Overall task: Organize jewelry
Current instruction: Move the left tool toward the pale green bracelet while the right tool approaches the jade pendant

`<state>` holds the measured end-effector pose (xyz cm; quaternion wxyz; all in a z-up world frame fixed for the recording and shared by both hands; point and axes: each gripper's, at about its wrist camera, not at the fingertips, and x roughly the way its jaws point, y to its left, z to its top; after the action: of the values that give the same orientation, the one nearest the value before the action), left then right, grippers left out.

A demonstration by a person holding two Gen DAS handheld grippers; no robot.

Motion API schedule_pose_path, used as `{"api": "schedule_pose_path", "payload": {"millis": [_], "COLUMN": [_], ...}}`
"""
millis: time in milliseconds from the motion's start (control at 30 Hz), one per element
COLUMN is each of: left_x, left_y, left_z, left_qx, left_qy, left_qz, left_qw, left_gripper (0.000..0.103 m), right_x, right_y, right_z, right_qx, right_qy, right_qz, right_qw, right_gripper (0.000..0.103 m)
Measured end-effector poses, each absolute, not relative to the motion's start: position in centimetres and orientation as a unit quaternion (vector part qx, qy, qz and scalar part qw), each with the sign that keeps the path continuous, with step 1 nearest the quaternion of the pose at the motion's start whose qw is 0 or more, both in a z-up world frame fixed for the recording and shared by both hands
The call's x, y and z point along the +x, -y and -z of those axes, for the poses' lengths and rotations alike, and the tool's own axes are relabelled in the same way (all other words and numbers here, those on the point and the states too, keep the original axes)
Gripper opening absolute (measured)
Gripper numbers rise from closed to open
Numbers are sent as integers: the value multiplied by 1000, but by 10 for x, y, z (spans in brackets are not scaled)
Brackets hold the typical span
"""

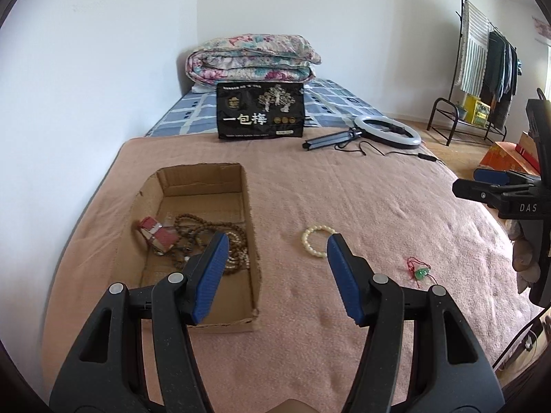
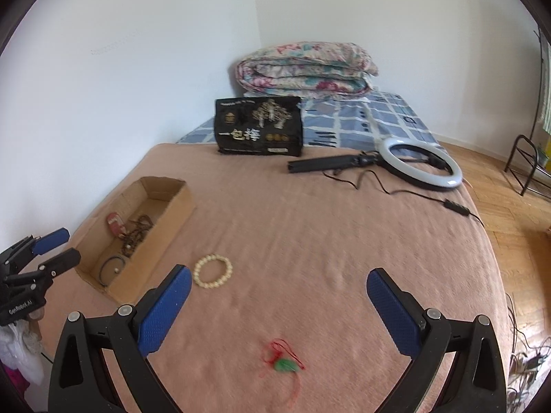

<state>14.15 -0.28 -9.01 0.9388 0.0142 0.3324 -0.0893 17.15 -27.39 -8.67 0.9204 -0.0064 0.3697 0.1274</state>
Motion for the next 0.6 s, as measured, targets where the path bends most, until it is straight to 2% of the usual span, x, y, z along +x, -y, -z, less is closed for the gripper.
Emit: {"api": "schedule_pose_path", "payload": {"millis": [600], "left_x": [172], "left_y": [70], "left_z": [132], "left_qx": [34], "left_qy": [-378], "left_qz": [127], "left_qw": [916], "left_gripper": [61], "right_x": [148], "right_y": [301], "right_z": [137], "right_qx": [-27], "right_qy": [-404], "right_qz": [-122], "right_qw": [906], "right_gripper": [103]}}
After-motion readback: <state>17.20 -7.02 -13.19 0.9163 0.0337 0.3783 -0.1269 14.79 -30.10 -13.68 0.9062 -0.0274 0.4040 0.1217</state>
